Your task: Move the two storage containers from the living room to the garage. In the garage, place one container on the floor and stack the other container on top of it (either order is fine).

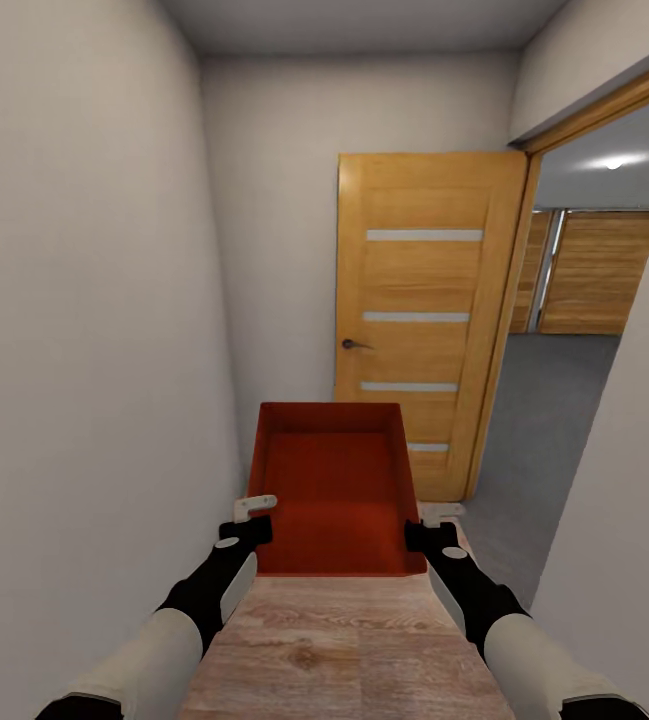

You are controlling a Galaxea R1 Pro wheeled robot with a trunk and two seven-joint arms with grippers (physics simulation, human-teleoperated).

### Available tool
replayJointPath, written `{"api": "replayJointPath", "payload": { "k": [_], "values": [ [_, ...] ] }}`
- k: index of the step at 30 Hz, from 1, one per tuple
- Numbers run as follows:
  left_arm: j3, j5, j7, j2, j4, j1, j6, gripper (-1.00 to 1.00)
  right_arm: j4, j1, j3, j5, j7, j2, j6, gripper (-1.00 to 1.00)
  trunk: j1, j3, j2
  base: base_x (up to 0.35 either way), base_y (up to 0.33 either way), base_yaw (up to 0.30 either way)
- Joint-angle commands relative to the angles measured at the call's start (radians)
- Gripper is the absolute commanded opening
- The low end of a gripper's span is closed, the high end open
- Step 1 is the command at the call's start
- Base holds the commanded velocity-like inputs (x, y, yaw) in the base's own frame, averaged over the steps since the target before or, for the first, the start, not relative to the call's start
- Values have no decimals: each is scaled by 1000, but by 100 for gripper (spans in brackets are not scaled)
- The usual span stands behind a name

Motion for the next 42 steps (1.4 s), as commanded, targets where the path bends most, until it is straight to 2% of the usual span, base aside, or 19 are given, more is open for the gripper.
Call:
{"api": "replayJointPath", "payload": {
  "k": [1,14,15,17,24,42],
  "values": [
    [-1,21,12,62,0,0,5,-100,-4,-1,-89,7,-8,-4,-47,-100,1,0,-1,323,0,0],
    [0,21,12,62,0,0,5,-100,-4,-1,-89,7,-8,-5,-49,-100,1,0,-1,323,0,0],
    [-2,16,14,7,-8,0,3,-100,-2,-1,1,3,-10,-1,-3,-100,1,0,-1,0,0,0],
    [-23,22,17,14,-16,0,2,-100,-2,-1,0,1,-12,0,-14,-100,1,0,-1,0,0,0],
    [-47,45,19,21,-16,0,2,-100,-1,-1,-2,0,-13,-1,-10,-100,1,0,-1,0,0,0],
    [-41,37,18,18,-15,0,2,-100,-1,-1,-2,0,-11,-3,-10,-100,1,0,-1,0,0,0]
  ]
}}
